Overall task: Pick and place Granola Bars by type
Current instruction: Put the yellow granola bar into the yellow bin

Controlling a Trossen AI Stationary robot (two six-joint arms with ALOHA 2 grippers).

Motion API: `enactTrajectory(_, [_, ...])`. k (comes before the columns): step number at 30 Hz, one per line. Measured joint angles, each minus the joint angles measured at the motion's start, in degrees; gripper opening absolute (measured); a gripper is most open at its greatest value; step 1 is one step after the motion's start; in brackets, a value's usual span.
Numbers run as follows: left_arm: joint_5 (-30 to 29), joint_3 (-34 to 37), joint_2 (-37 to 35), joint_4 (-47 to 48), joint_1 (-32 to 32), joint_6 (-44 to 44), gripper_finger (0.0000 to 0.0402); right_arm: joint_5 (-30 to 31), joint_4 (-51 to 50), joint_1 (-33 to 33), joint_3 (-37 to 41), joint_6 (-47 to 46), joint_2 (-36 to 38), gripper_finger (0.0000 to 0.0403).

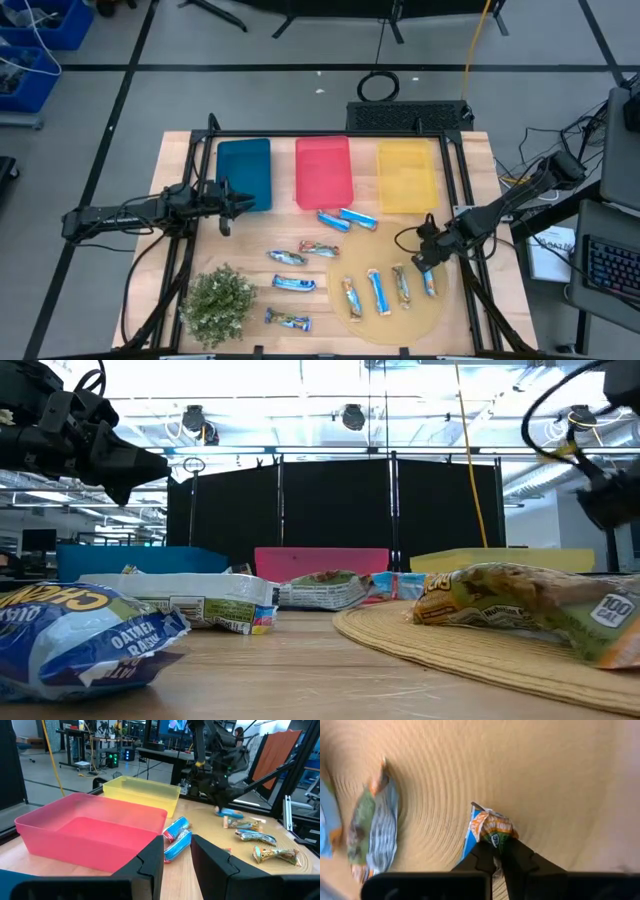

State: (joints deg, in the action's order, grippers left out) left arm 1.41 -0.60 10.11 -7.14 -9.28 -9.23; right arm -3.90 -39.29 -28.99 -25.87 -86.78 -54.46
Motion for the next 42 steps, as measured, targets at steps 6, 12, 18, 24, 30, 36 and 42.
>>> enactTrajectory(6, [0.0,0.0,0.0,0.0,0.0,0.0,0.0104,9.9,-5.6,0.0,-8.2,4.0,3.9,0.0007])
enactTrajectory(12, [0.0,0.0,0.0,0.0,0.0,0.0,0.0104,25.8,-5.2,1.8,-16.3,17.1,7.0,0.0005])
enactTrajectory(18, [0.0,0.0,0.0,0.0,0.0,0.0,0.0104,43.7,-5.1,10.2,-20.7,37.3,10.0,0.0004])
enactTrajectory(24, [0.0,0.0,0.0,0.0,0.0,0.0,0.0104,39.0,-4.4,30.1,-22.2,53.8,11.7,0.0003])
enactTrajectory(30, [0.0,0.0,0.0,0.0,0.0,0.0,0.0104,17.3,-4.5,55.7,-23.0,65.4,9.1,0.0003])
enactTrajectory(36, [0.0,0.0,0.0,0.0,0.0,0.0,0.0104,11.4,-6.4,72.3,-23.0,75.6,1.5,0.0003])
enactTrajectory(42, [0.0,0.0,0.0,0.0,0.0,0.0,0.0104,11.1,-4.5,77.6,-23.0,78.5,-4.3,0.0030])
